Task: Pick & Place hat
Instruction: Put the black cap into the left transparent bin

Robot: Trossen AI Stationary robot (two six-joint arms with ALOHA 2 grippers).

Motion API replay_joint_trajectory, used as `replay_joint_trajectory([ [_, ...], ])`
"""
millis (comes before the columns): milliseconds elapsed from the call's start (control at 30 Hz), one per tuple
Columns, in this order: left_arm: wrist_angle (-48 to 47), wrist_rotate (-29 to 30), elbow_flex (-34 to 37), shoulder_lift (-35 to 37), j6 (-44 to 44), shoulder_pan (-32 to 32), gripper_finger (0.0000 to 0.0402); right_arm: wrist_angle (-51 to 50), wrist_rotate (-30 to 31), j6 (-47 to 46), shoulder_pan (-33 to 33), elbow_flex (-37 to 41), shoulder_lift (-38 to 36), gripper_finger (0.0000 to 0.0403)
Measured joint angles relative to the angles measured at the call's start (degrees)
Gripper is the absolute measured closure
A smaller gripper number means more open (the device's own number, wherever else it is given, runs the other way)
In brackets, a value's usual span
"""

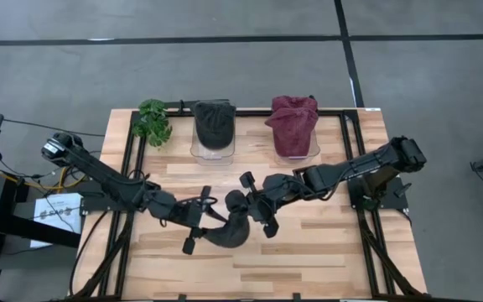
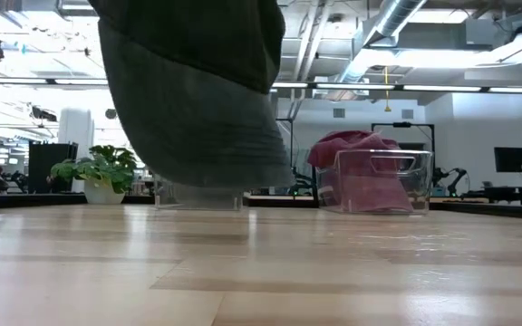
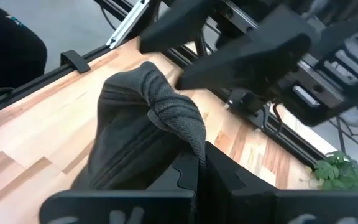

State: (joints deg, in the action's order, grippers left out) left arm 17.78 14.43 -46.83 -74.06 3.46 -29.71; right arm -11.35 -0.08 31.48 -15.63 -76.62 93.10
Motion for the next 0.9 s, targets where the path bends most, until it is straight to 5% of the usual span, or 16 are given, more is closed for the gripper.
replay_joint_trajectory([
  [333,0.12,-1.07,0.00,-1.06,-2.50,1.20,0.0270,-0.34,0.04,-0.13,0.78,0.00,0.00,0.0403],
  [900,-1.22,8.92,0.00,-4.15,-2.42,0.33,0.0270,-5.23,0.57,-4.51,0.79,0.00,0.00,0.0403],
])
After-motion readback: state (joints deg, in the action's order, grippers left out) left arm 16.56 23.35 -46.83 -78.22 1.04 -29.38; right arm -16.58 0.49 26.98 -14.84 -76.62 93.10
